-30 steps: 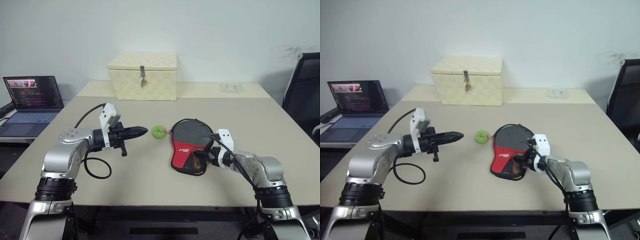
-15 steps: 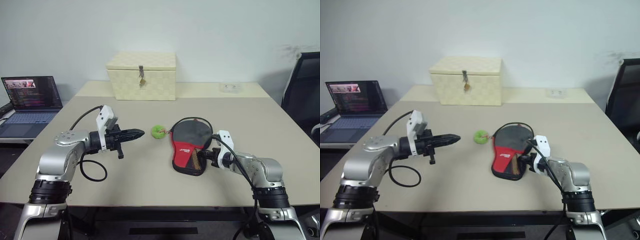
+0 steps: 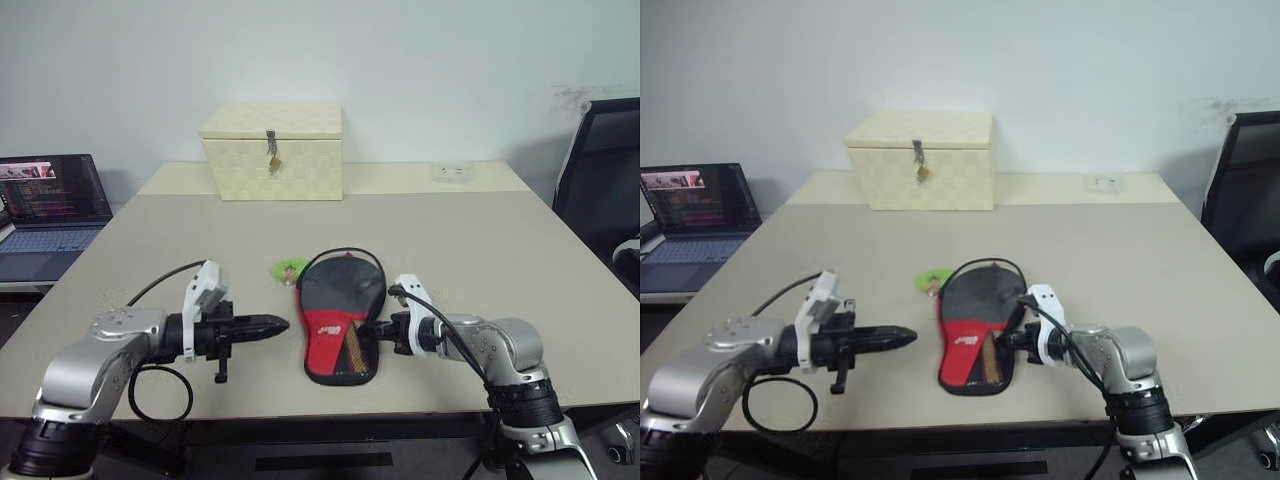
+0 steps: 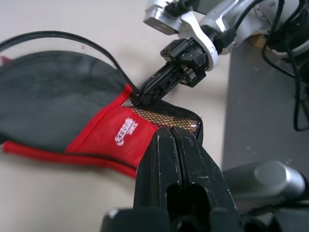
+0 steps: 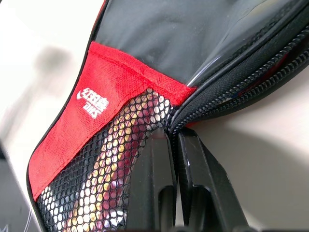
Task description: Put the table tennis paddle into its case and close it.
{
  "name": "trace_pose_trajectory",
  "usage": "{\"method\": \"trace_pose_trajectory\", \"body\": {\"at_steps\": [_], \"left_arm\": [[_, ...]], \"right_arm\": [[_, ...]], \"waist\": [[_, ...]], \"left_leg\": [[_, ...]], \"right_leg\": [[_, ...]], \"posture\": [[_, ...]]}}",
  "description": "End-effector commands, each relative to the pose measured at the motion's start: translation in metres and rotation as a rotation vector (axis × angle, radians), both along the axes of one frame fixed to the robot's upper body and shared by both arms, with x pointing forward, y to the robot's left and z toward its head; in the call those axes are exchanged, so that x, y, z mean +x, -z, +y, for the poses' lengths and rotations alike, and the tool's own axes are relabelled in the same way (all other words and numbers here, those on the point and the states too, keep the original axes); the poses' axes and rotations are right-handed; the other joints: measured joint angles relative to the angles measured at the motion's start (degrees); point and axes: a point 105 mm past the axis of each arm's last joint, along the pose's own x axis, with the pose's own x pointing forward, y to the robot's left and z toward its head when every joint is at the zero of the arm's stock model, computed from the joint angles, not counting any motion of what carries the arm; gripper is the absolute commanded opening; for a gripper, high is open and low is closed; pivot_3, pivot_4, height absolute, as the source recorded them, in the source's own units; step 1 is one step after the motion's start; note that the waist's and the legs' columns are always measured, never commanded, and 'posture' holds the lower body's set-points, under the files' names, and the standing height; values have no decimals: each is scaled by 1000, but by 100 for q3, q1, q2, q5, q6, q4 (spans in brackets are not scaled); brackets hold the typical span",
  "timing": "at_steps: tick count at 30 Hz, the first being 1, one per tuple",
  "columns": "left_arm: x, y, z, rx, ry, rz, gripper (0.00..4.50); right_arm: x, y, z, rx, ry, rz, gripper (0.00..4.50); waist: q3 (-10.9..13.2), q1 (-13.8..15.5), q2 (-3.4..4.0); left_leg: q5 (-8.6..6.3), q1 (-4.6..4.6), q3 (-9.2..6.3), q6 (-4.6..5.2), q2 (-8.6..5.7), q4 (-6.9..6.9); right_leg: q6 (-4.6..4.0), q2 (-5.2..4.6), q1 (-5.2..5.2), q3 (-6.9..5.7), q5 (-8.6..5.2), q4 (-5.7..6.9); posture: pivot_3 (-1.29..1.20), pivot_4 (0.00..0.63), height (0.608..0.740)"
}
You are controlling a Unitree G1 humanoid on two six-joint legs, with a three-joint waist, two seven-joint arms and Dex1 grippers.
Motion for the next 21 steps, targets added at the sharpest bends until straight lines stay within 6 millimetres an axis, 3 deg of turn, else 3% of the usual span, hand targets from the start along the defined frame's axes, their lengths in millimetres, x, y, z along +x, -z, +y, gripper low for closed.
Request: {"method": "trace_pose_trajectory", "body": {"at_steps": [1,8,18,21], "left_arm": [[-4,-11,-1,0,12,-44,0],[-3,-11,0,8,11,-41,0],[2,-12,-2,19,17,-50,0],[3,-12,-1,21,11,-56,0]], "right_arm": [[-16,-7,6,29,-53,-2,11],[-37,1,0,48,13,60,11],[-39,8,0,78,112,110,11],[-42,8,-5,69,115,105,702]], "waist": [[0,9,0],[0,51,0],[0,92,0],[0,95,0]], "left_leg": [[0,0,0,0,-1,0],[0,-1,1,0,-1,-4],[0,2,2,0,-1,-5],[0,1,2,0,-1,-6]], "right_leg": [[0,0,0,1,0,0],[0,0,0,1,-1,-3],[0,0,0,1,-1,-3],[0,0,0,1,-2,-4]], "posture": [[0,150,740],[0,150,740],[0,150,740],[0,150,740]]}}
